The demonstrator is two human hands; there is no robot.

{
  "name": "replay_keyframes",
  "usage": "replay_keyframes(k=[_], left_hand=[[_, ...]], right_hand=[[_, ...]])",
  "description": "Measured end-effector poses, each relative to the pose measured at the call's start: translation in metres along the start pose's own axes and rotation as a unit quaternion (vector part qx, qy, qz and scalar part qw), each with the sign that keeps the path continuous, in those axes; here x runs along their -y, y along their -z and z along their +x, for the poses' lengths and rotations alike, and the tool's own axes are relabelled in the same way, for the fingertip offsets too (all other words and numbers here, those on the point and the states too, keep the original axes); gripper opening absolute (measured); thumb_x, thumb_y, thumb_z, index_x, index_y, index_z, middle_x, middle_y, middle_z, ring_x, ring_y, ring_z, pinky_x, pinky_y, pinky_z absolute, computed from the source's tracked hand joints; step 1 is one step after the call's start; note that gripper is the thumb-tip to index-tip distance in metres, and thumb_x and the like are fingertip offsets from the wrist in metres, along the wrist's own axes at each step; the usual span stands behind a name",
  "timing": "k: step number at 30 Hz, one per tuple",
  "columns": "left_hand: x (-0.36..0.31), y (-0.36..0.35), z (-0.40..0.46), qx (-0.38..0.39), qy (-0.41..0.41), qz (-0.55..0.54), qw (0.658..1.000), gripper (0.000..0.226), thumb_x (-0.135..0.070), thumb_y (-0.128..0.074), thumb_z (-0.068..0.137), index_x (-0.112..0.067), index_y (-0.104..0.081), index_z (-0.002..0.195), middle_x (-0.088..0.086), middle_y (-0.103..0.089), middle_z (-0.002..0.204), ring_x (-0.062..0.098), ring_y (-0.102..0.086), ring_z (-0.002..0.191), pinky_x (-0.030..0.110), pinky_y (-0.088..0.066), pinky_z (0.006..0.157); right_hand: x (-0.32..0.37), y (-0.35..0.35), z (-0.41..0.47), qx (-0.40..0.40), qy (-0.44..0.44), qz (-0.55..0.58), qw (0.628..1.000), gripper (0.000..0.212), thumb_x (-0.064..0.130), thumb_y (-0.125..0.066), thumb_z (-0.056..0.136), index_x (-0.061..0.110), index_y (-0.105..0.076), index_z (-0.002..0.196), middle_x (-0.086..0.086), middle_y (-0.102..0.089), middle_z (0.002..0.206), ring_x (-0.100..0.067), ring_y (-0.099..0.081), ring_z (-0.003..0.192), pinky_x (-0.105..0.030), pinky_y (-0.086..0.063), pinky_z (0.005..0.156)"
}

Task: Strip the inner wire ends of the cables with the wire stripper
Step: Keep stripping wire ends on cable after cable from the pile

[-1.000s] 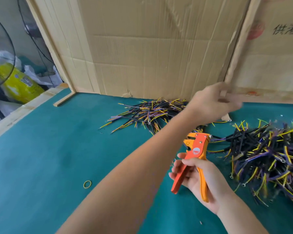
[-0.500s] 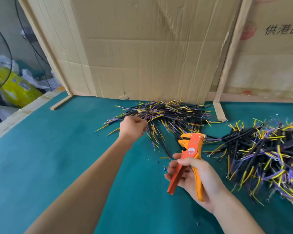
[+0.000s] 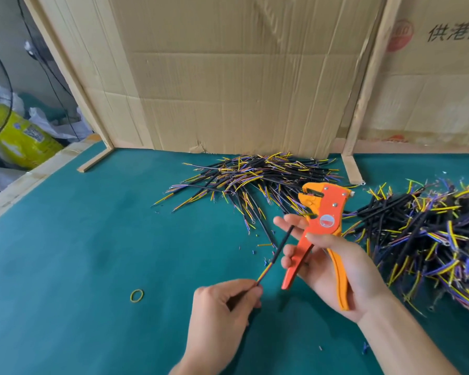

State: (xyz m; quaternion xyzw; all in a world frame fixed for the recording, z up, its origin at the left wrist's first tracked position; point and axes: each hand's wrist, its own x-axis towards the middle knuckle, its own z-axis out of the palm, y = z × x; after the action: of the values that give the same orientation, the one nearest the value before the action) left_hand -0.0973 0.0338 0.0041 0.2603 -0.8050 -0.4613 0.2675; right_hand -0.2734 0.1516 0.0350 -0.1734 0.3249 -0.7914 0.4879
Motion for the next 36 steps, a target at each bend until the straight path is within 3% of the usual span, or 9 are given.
replay_keyframes(k=[4,7,10,15,20,23,25,29,36], left_hand=[[-0.002,-0.003,-0.001,-0.001,-0.026,0.016,1.000,0.009,-0.036,-0.072,0.081,-0.042,-0.073,0.087,-0.016,-0.070,0.064,-0.002,-0.056,0.048,0.018,-0.048,0.054],[0.002,-0.004,0.000,-0.013,-0.040,0.039,0.998,0.012,-0.032,-0.078,0.081,-0.041,-0.074,0.087,-0.018,-0.068,0.064,0.002,-0.059,0.053,0.018,-0.046,0.056],[0.006,-0.002,0.002,-0.036,-0.045,0.040,0.998,0.021,-0.017,-0.084,0.081,-0.036,-0.077,0.082,-0.017,-0.065,0.064,0.003,-0.057,0.057,0.010,-0.038,0.057],[0.010,0.004,0.008,-0.069,-0.023,-0.002,0.997,0.022,-0.012,-0.084,0.080,-0.033,-0.078,0.074,-0.010,-0.069,0.070,0.010,-0.061,0.064,0.013,-0.041,0.061],[0.001,0.001,0.003,0.019,-0.015,0.007,1.000,0.006,-0.030,-0.073,0.080,-0.034,-0.077,0.078,-0.013,-0.069,0.075,0.008,-0.057,0.067,0.015,-0.040,0.061],[-0.008,0.006,0.008,0.077,0.040,-0.044,0.995,0.020,-0.043,-0.060,0.084,-0.036,-0.077,0.089,-0.009,-0.074,0.080,0.014,-0.065,0.079,0.027,-0.051,0.074],[-0.017,0.006,0.019,0.129,0.062,-0.086,0.986,0.024,-0.043,-0.057,0.089,-0.030,-0.076,0.096,-0.002,-0.076,0.083,0.015,-0.068,0.081,0.032,-0.052,0.080],[-0.033,-0.002,0.043,0.220,0.064,-0.174,0.958,0.018,-0.024,-0.061,0.100,-0.016,-0.071,0.114,0.003,-0.076,0.089,0.015,-0.066,0.078,0.021,-0.047,0.067],[-0.017,0.004,0.069,0.191,0.090,-0.304,0.929,0.025,-0.019,-0.070,0.082,-0.014,-0.076,0.106,0.008,-0.069,0.085,0.020,-0.062,0.072,0.033,-0.042,0.071]], right_hand=[[0.014,0.013,-0.002,0.009,0.019,0.020,1.000,0.054,0.013,-0.067,0.081,-0.003,-0.061,0.132,-0.020,-0.057,0.144,-0.025,-0.062,0.080,-0.036,-0.057,0.076],[0.021,0.018,-0.003,0.023,0.037,0.020,0.999,0.053,0.016,-0.062,0.086,-0.001,-0.060,0.135,-0.019,-0.055,0.146,-0.023,-0.061,0.083,-0.035,-0.056,0.079],[0.027,0.023,-0.004,0.015,0.053,0.014,0.998,0.054,0.018,-0.062,0.086,0.000,-0.060,0.136,-0.020,-0.055,0.147,-0.022,-0.061,0.085,-0.034,-0.055,0.080],[0.031,0.025,-0.007,0.029,0.052,-0.003,0.998,0.064,0.022,-0.079,0.079,-0.001,-0.061,0.135,-0.021,-0.054,0.147,-0.023,-0.063,0.087,-0.035,-0.055,0.081],[0.026,0.017,-0.007,0.057,0.050,0.000,0.997,0.070,0.024,-0.079,0.077,-0.002,-0.057,0.138,-0.021,-0.052,0.149,-0.021,-0.063,0.088,-0.035,-0.055,0.079],[0.020,0.010,-0.005,0.072,0.034,0.009,0.997,0.069,0.023,-0.077,0.077,-0.002,-0.057,0.138,-0.020,-0.051,0.150,-0.020,-0.064,0.084,-0.036,-0.055,0.078],[0.014,0.005,-0.003,0.080,0.020,0.012,0.997,0.068,0.023,-0.076,0.078,-0.002,-0.057,0.138,-0.020,-0.051,0.150,-0.022,-0.064,0.083,-0.036,-0.055,0.077],[0.006,-0.001,0.000,0.077,0.001,-0.008,0.997,0.058,0.020,-0.065,0.084,0.002,-0.059,0.138,-0.016,-0.053,0.149,-0.024,-0.062,0.080,-0.036,-0.054,0.075],[0.007,0.003,0.002,0.042,0.005,-0.011,0.999,0.055,0.020,-0.059,0.086,0.004,-0.060,0.139,-0.015,-0.055,0.148,-0.025,-0.062,0.077,-0.038,-0.053,0.072]])
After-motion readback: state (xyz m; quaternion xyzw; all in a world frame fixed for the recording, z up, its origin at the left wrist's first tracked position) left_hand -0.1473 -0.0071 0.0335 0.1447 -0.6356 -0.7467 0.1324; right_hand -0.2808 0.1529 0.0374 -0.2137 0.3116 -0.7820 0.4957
